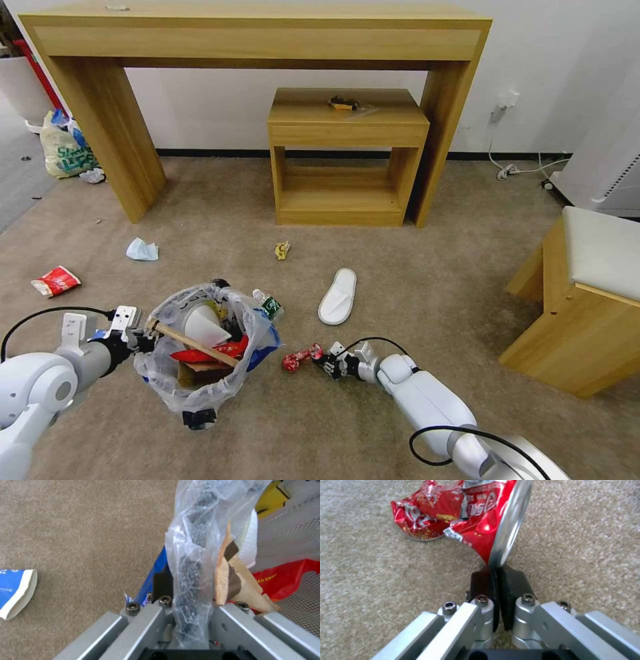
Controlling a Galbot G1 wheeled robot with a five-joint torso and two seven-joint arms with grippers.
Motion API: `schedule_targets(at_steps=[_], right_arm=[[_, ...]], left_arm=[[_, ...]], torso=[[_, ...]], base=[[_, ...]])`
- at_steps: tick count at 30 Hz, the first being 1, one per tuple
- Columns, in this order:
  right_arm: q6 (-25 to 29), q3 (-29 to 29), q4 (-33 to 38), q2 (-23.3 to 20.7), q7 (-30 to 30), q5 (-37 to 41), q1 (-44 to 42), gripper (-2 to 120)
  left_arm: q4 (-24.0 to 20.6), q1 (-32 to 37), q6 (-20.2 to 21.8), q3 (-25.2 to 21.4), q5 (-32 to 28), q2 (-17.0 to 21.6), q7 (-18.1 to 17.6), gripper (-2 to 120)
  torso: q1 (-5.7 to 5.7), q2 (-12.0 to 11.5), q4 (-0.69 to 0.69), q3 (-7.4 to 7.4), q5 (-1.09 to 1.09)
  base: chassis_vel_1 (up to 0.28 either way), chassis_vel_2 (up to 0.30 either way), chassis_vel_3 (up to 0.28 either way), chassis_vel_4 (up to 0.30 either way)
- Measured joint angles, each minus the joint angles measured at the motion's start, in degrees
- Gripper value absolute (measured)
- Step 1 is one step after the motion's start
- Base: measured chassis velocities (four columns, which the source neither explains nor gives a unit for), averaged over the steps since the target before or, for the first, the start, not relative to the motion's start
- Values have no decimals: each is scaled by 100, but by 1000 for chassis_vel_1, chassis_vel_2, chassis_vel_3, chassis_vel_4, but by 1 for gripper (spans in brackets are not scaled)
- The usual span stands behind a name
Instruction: Pick up the trash bin and place the garbage on the floor into it.
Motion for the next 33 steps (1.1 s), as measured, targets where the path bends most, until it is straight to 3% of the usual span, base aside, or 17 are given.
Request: schedule_targets(at_steps=[17,26,33], right_arm=[[-9,81,181,-45,104,103,-69,0],[-88,163,784,-390,137,201,-145,1],[-95,20,993,-387,-47,-92,41,24]], left_arm=[[6,-1,0,2,35,-47,3,0],[48,1,0,-66,40,-49,56,0],[107,-36,0,-56,63,-78,87,0]], torso=[[0,-1,0,2,0],[0,-1,-1,1,-1],[0,-1,-1,0,0]], base=[[0,0,0,0],[0,0,0,0],[0,0,0,0]])
